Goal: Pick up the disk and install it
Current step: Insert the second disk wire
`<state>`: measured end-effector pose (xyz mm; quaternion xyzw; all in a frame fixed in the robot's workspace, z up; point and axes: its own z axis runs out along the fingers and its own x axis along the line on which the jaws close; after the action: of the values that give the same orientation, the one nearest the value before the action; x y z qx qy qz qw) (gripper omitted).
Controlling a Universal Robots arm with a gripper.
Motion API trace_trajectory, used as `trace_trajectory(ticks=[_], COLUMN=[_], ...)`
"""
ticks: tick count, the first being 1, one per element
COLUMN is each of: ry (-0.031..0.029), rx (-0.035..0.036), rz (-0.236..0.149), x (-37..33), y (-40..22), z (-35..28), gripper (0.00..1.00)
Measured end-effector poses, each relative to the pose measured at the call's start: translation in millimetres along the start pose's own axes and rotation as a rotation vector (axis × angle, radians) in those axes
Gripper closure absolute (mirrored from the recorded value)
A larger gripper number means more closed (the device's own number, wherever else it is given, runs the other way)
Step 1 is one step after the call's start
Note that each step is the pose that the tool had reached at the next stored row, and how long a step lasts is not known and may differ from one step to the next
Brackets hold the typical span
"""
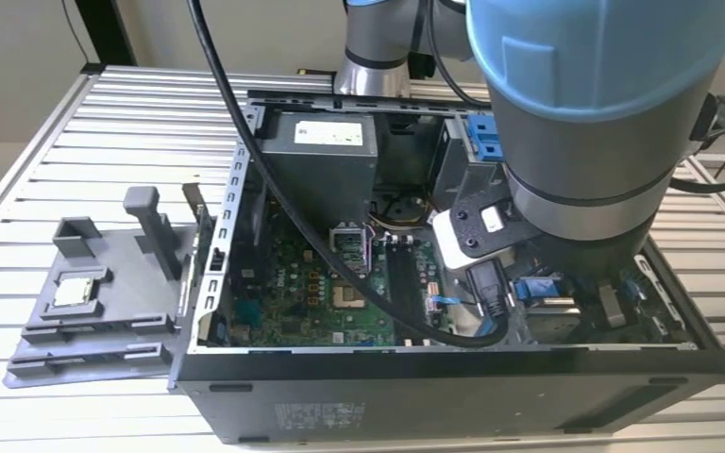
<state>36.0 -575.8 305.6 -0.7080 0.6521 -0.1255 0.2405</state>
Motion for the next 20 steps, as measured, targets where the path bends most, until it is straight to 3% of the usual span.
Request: trace_trajectory(ticks=[5,16,17,20], ry=[-0.0021,-0.0018,-0.0019,-0.0018], rx=[-0.0002,-0.0006,-0.0006,-0.0006], rz=[0.001,0.001,0.001,0.001], x=[-0.6,-0.7,-0.7,-0.7], y=[-2.4,-2.6,-2.6,-2.6], z=[-4.3,-4.5,-4.4,-4.5], gripper=[1.00,1.00,0.00,0.00])
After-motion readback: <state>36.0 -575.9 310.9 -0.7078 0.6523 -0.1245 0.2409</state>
